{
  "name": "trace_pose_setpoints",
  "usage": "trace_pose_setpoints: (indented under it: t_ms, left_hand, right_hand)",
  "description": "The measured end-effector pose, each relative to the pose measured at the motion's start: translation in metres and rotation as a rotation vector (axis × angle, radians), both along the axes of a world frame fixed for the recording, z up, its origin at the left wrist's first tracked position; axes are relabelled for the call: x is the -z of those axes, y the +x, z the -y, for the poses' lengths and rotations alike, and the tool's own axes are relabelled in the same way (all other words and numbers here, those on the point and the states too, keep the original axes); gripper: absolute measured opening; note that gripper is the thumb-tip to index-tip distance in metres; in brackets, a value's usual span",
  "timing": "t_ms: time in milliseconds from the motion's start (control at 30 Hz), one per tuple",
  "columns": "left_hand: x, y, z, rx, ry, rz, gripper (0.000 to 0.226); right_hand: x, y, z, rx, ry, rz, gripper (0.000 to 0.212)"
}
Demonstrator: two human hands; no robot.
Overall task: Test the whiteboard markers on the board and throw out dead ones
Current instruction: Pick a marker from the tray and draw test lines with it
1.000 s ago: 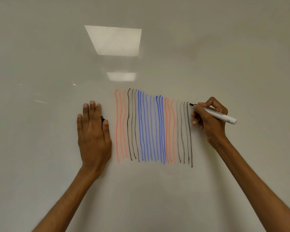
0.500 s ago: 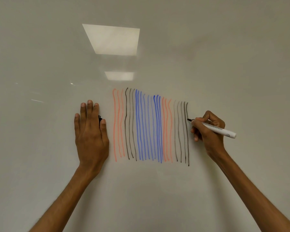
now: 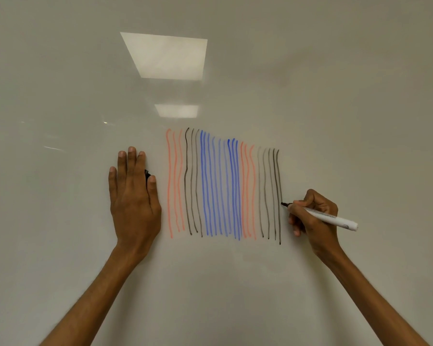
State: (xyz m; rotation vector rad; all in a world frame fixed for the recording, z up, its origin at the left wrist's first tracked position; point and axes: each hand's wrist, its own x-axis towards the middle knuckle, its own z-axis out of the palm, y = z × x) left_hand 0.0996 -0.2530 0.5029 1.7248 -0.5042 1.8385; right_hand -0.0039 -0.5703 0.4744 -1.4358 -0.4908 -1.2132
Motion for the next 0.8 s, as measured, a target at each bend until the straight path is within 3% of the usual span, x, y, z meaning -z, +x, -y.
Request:
trace_pose_setpoints:
  t_ms: [100,400,633,800]
  left_hand:
    - [0.000,0.000,0.000,0.007,-0.001,0.002,0.050]
    - [0.001,0.001,0.000,0.001,0.001,0.002,0.050]
    - [0.001,0.001,0.000,-0.001,0.002,-0.001,0.050]
    - [0.002,0.001,0.000,0.000,0.000,-0.002,0.050]
  right_hand:
    - [0.008,0.000,0.002,0.008,0.009,-0.033,0.038]
    - [0.022,-0.006,0.009,-0.027,-0.038,-0.174,0.051]
    - [0.030,-0.011,0.009,0.021,-0.125,-0.273,0.027]
    - [0.036,-0.009,0.010,0.080,-0.226,-0.374,0.031]
